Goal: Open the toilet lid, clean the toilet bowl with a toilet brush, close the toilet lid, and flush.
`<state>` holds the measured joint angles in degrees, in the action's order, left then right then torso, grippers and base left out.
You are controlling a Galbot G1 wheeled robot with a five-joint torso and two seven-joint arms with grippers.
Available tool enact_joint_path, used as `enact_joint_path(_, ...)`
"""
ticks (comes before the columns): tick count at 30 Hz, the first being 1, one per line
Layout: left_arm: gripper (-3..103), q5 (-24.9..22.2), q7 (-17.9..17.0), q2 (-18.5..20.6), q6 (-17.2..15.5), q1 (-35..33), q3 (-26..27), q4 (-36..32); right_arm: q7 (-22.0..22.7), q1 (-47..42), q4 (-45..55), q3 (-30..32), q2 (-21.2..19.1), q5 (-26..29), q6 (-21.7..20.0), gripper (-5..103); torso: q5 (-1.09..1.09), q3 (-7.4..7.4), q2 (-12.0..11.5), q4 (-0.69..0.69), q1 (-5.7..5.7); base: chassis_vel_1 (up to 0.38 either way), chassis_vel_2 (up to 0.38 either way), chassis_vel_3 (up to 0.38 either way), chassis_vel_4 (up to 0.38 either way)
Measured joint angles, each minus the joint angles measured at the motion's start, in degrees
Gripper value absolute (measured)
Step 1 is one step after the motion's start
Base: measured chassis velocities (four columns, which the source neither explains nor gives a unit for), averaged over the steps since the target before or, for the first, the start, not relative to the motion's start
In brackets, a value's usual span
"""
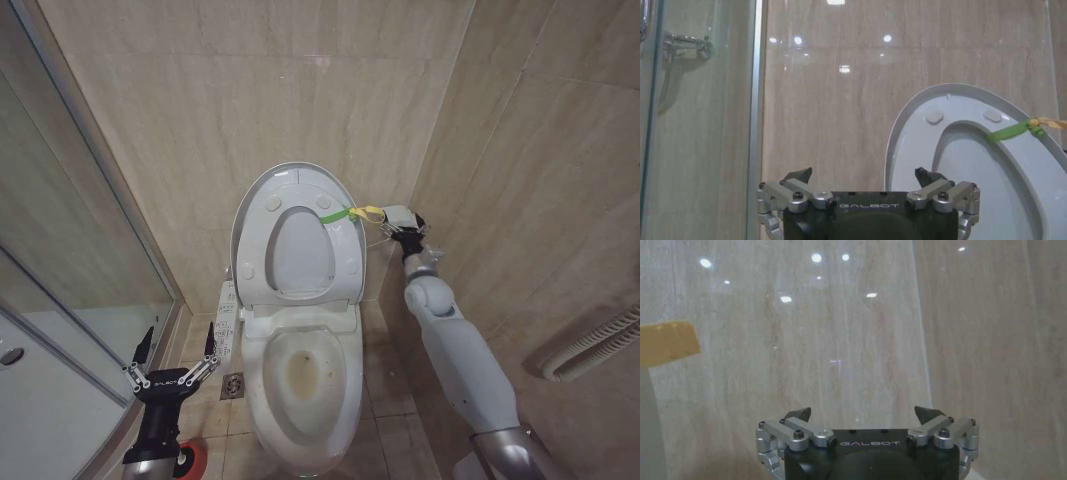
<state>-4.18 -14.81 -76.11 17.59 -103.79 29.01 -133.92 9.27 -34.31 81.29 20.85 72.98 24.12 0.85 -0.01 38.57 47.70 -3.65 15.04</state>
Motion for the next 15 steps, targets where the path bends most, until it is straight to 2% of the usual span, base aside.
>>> enact_joint_path(15,100,0.0,0.0,0.0,0.0,0.0,0.0,0.0,1.16,3.36,-1.24,-3.44,1.95,-0.43,-1.1,100,0.0,0.0,0.0,0.01,-0.01,0.0,0.0,0.0,0.0)
